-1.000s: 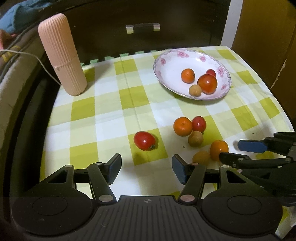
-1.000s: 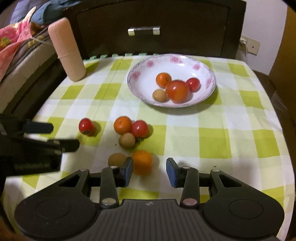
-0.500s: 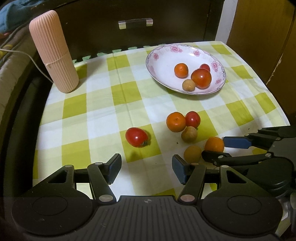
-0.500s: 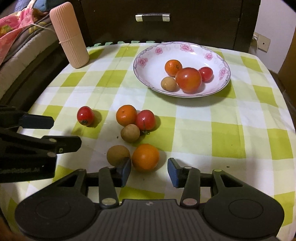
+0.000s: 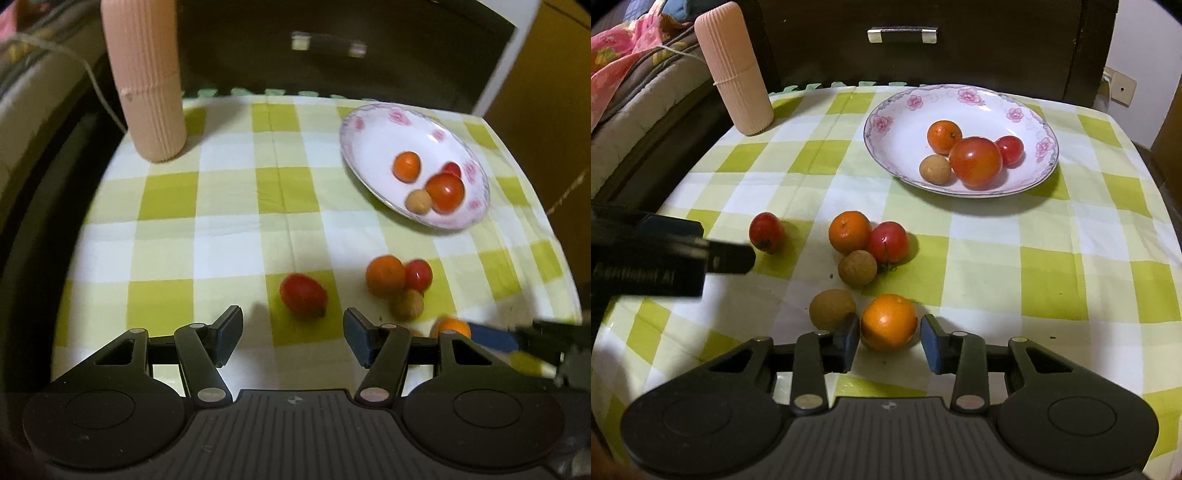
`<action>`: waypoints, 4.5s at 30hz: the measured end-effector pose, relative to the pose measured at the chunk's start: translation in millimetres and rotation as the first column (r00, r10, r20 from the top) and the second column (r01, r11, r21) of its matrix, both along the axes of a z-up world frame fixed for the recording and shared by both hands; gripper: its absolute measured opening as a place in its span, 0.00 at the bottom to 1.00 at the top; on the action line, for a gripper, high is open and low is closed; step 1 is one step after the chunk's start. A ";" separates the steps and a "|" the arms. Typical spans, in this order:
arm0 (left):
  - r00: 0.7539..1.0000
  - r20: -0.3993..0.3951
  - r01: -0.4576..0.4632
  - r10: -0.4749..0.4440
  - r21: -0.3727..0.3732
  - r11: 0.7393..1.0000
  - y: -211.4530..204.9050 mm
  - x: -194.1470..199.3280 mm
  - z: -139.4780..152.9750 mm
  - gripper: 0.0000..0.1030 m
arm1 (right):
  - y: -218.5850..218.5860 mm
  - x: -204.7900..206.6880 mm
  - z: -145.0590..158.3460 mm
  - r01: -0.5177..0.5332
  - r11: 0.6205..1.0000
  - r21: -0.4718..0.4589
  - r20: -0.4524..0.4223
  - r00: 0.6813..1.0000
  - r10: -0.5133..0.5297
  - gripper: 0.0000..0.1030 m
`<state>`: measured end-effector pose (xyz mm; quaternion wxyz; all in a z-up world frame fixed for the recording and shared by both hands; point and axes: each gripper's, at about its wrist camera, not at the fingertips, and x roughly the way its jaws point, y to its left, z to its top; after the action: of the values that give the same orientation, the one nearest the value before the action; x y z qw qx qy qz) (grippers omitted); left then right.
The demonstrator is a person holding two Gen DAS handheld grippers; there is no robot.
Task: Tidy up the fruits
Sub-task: 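Grasp the orange tangerine with the right gripper while the left grasps a red tomato, then lift the tangerine and red tomato and carry both toward the white bowl, then lower both fruits into the bowl and open both grippers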
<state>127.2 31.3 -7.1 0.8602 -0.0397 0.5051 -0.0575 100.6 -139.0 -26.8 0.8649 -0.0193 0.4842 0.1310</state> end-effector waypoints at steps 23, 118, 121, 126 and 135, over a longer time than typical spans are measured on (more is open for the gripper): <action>1.000 -0.026 0.001 -0.001 0.015 1.000 -13.4 20.9 -21.3 0.40 | -0.5 3.9 -6.3 0.016 1.000 0.014 -0.008 1.000 -0.016 0.32; 0.984 0.065 0.166 -0.165 -0.008 0.986 -61.4 15.9 25.3 0.40 | -31.1 24.6 42.0 0.085 0.993 0.081 0.056 0.994 -0.090 0.32; 0.983 0.077 0.165 -0.164 -0.005 0.986 -64.8 26.3 29.1 0.40 | -33.9 34.1 46.7 0.097 0.992 0.082 0.071 0.992 -0.103 0.32; 0.983 0.095 0.160 -0.159 -0.001 0.987 -71.1 47.3 34.3 0.40 | -40.9 55.9 54.8 0.120 0.990 0.078 0.096 0.987 -0.127 0.32; 0.980 0.104 0.168 -0.168 0.010 0.986 -84.0 79.5 31.1 0.40 | -52.0 96.8 58.8 0.149 0.987 0.064 0.126 0.980 -0.156 0.32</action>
<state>206.6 -52.7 24.0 0.8777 0.0067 0.4609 -0.1313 197.4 -191.0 32.0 0.9024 0.0327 0.4229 0.0758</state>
